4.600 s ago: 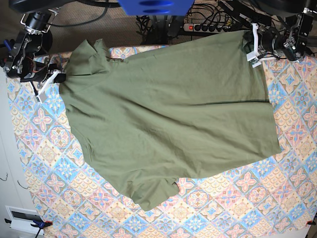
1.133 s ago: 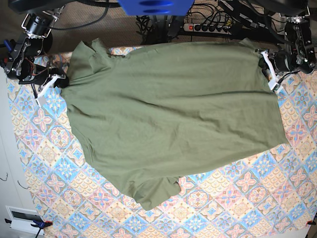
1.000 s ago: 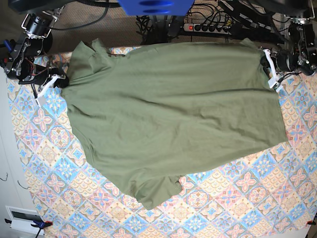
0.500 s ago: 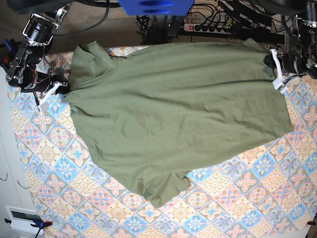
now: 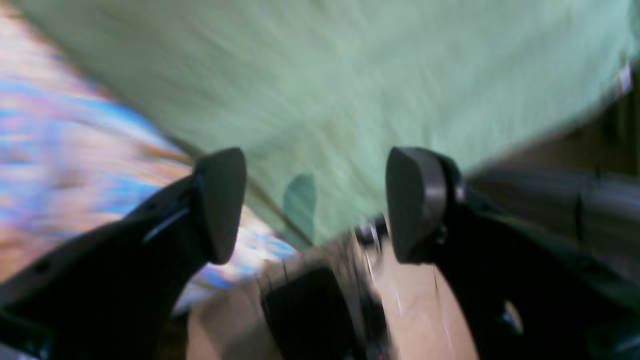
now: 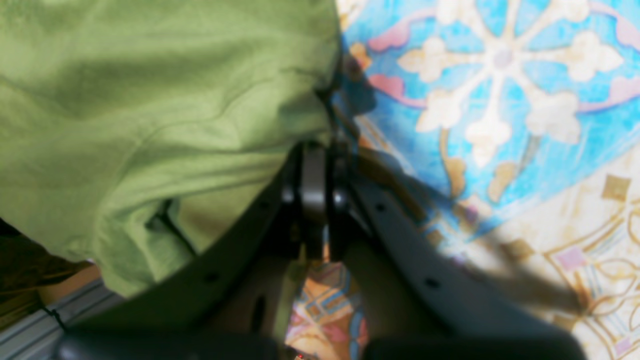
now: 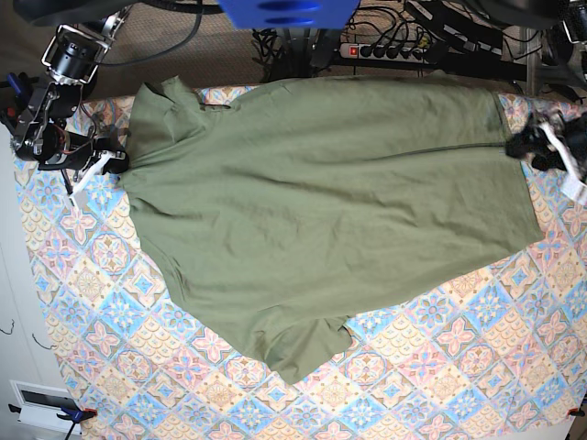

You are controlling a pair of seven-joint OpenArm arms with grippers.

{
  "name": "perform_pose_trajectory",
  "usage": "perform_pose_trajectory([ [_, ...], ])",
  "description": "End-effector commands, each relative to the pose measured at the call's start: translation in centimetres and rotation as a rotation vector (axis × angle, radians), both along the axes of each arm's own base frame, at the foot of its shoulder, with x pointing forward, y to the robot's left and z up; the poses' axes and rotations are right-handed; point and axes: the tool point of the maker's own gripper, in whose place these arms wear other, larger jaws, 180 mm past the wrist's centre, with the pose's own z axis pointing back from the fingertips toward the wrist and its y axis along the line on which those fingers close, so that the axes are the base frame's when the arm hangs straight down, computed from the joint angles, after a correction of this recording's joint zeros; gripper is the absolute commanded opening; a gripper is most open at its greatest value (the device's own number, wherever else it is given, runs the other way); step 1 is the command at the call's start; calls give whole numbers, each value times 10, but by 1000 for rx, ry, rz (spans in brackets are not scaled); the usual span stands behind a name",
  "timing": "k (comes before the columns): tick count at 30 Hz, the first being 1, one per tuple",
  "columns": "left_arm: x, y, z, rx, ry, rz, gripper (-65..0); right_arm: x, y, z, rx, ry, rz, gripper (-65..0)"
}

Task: Layout the t-shirt on the table in an organized manner, then fold the t-shirt properly
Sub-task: 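Drag the shoulder edge with the left gripper to straighten the shirt, then release and move the left gripper along the side edge toward the hem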

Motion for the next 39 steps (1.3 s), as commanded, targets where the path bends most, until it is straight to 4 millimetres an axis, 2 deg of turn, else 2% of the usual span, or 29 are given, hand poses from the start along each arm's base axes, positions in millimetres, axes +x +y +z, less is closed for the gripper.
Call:
perform_pose_trajectory([
  [1, 11, 15, 12, -15, -57, 60, -216, 8, -11, 11, -27, -32, -7, -639],
  [4, 28, 47, 3, -43, -77, 201, -216, 8, -11, 11, -27, -32, -7, -639],
  [6, 37, 65, -10, -50, -50, 281, -216, 8, -11, 11, -27, -32, -7, -639],
  [8, 47, 73, -27, -92, -28, 359, -216, 8, -11, 11, -27, -32, -7, -639],
  [10, 61, 79, -34, -130, -43, 416, -216, 8, -11, 11, -27, -32, -7, -639],
  [13, 76, 77, -36, -184, -92, 464, -216, 8, -11, 11, -27, -32, -7, -639],
  [16, 96, 77, -30, -217, -148, 491, -216, 8, -11, 11, -27, -32, -7, -639],
  [19, 114, 72, -35, -294, -174, 538, -216, 8, -11, 11, -27, -32, -7, -639],
  [25, 142, 75, -42, -417, -222, 656, -216, 8, -11, 11, -27, -32, -7, -639],
  [28, 145, 75, -51, -449, -218, 697, -217, 8, -11, 11, -27, -32, -7, -639],
  [35, 146, 79, -48, -454, -241, 711, -217, 8, -11, 11, -27, -32, -7, -639],
  [39, 144, 91, -40, -432, -257, 721, -217, 8, -11, 11, -27, -32, -7, -639],
])
